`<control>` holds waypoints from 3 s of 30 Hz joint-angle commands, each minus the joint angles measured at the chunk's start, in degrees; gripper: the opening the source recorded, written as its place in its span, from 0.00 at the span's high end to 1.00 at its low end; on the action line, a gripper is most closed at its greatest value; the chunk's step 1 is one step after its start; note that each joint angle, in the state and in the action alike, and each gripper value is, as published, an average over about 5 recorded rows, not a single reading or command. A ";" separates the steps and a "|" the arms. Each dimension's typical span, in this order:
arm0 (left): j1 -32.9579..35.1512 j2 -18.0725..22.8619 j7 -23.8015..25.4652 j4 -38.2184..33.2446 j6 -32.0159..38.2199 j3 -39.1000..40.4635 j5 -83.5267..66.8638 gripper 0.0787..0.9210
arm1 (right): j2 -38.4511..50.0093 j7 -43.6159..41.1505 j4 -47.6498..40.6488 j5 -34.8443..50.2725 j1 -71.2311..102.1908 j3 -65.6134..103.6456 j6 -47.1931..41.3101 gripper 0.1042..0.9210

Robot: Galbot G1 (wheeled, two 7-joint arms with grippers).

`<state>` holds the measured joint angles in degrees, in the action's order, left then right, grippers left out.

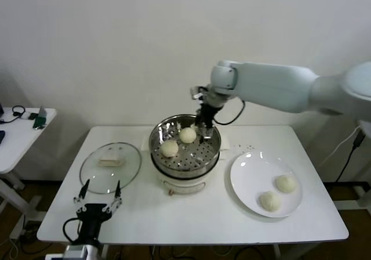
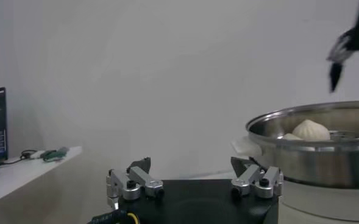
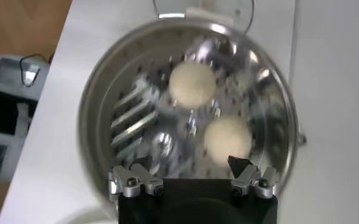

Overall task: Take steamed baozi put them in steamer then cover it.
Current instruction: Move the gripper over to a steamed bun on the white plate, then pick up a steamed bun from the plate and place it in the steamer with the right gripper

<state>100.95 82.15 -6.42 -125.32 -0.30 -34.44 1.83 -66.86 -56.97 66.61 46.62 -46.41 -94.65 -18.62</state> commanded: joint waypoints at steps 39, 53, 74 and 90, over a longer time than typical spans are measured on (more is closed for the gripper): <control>0.52 1.55 -0.39 2.87 -0.33 -0.92 1.17 0.12 | 30.23 1.31 11.20 -30.89 26.37 9.00 1.02 0.12; 0.43 1.68 -0.38 3.23 -0.25 -0.82 1.39 0.12 | 28.44 0.60 10.07 -31.08 27.59 9.64 1.14 0.12; 0.57 1.76 -0.41 3.29 -0.14 -0.69 1.47 0.12 | 28.00 -0.39 9.89 -30.32 26.45 9.22 1.72 0.26; 0.78 1.58 -0.32 2.91 0.12 0.03 1.89 0.12 | 18.66 -7.17 10.64 -37.40 1.07 1.89 21.47 0.28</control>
<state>101.66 83.93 -6.81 -122.23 -0.22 -34.59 3.61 -42.29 -60.60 77.17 12.64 -30.19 -88.83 -9.63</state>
